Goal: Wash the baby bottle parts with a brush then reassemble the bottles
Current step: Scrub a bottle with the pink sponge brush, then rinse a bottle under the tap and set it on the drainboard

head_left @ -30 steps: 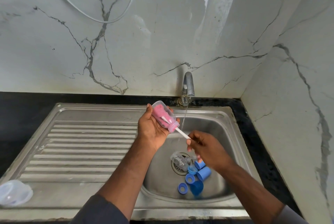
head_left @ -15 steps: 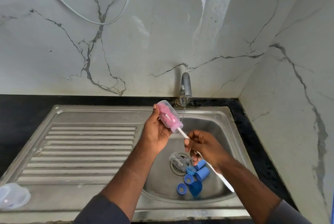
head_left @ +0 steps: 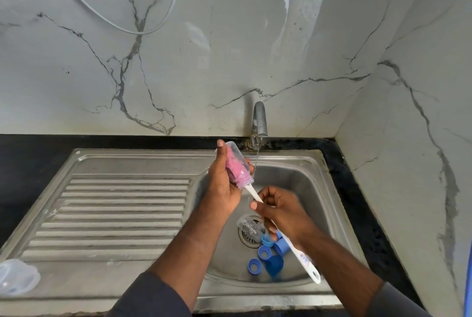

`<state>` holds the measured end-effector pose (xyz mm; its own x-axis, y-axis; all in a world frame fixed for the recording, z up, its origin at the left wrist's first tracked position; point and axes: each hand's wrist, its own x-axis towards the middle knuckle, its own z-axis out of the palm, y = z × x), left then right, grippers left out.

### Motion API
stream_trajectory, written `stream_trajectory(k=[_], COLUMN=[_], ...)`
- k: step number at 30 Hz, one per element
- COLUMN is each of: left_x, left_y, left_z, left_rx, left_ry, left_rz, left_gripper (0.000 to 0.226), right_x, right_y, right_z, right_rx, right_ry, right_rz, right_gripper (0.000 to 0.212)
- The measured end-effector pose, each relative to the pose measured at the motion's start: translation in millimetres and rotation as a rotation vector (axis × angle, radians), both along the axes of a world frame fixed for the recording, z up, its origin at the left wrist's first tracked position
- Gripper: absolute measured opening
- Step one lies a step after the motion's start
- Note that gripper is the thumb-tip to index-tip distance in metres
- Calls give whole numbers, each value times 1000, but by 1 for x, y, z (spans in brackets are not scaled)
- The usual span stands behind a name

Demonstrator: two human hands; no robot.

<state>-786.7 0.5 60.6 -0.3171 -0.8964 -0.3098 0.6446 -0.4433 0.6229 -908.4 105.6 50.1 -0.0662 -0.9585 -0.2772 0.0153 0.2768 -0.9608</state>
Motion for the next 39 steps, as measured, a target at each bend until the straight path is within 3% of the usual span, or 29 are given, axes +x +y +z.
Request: stream_trajectory(k=[2,4,9,12,14,17,21,26,30,33,36,39], left_x=[-1,-2,-6,-7,-5,3,14,25,9,-24,-59,-85], left_y=[-2,-3,-3,-1,-5,-10,-18,-24,4,32,57,76], left_z=[-1,-1,1,-3,-9,-11,-22,-41,-44,-56,-64,-71], left_rx=[4,28,152,191,189,201,313,394,398,449,491,519], left_ry=[60,86,110,69,6,-86,-182,-214,-215,-203,-187,-205], left_rz=[18,18,-26,27,110,229,287,256,49,-93,-200,-283], left_gripper=[56,61,82,91,91,56,37,46,12,23,31,31], right_x=[-2,0,-7,-19,-26,-35,-41,-54,-61,-78,-99,-137], right_y=[-3,-3,9,14,18,25,32,52,54,61,72,80], right_z=[-3,-3,0,5,7,5,0,-16,-36,-54,-57,-64], right_rx=[-86,-110,152,239,268,281,284,266,137,137,172,229], right_ry=[152,159,-316,-366,-294,-116,120,226,469,683,772,908], right_rz=[-45,-27,86,153,165,184,196,117,-103,-323,-495,-574], right_gripper=[11,15,35,36,36,37,36,31,16,19,19,11])
